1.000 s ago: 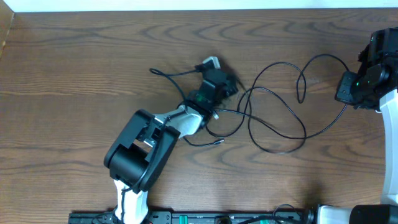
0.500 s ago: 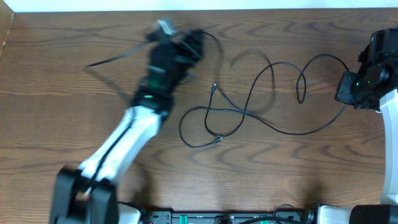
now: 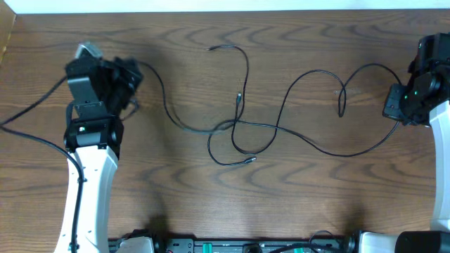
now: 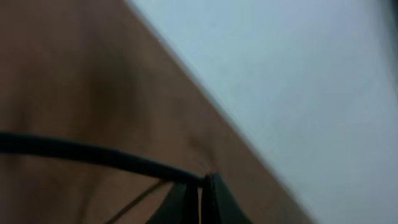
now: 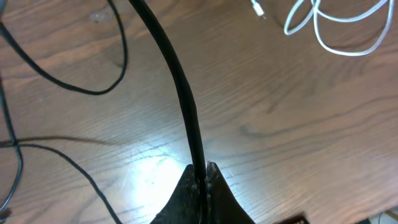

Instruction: Untangle cables

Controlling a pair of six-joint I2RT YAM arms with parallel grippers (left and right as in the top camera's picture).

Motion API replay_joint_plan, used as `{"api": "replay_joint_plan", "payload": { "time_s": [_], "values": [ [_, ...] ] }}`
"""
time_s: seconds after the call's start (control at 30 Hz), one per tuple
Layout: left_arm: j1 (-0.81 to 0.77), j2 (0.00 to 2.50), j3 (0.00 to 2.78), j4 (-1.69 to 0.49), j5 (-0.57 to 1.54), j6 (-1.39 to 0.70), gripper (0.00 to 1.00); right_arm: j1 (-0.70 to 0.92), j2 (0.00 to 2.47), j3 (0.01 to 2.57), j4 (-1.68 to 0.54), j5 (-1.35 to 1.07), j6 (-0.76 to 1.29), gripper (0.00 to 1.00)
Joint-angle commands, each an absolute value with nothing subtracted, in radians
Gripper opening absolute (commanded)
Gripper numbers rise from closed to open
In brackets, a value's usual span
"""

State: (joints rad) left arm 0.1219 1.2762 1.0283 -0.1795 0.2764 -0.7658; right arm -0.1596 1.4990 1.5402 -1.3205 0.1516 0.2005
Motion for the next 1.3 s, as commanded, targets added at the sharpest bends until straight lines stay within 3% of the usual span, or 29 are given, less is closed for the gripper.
{"api": "replay_joint_plan", "payload": {
  "time_s": [0.0,0.07,0.17,0.37,0.5,0.63,0.83,0.93,1.27],
  "values": [
    [0.105,1.272,1.032,-0.288,0.3,-0.588,0.07,-0.158,1.505,1.555,-1.293,0.017,0.131,0.01],
    [0.096,1.274,1.031,-0.365,0.281,-0.495,0.08,-0.131,1.505,1.555,-1.259,-0.271,-0.038,0.01],
    [0.092,1.274,1.031,-0.44,0.214,-0.469,0.07,-0.075,1.506,1.555,-1.226,-0.477,-0.104,0.01],
    [0.093,1.273,1.032,-0.455,0.144,-0.421,0.07,0.196,1.568,1.555,-1.183,-0.354,-0.056,0.01],
    [0.095,1.233,1.032,-0.241,0.181,-0.43,0.07,0.311,1.651,1.555,-1.175,-0.246,0.034,0.01],
    [0.095,1.165,1.047,0.028,0.28,-0.574,0.07,0.392,1.765,1.555,-1.125,-0.236,0.109,0.01],
    [0.12,1.143,1.047,0.167,0.266,-0.67,0.07,0.473,1.887,1.555,-1.05,-0.242,0.112,0.01],
    [0.188,1.153,1.047,0.139,0.147,-0.643,0.07,0.54,1.949,1.555,-0.998,-0.256,0.134,0.01],
    [0.259,1.294,1.047,-0.274,0.11,-0.399,0.07,0.737,2.073,1.555,-0.829,-0.252,0.173,0.01]
  ]
}}
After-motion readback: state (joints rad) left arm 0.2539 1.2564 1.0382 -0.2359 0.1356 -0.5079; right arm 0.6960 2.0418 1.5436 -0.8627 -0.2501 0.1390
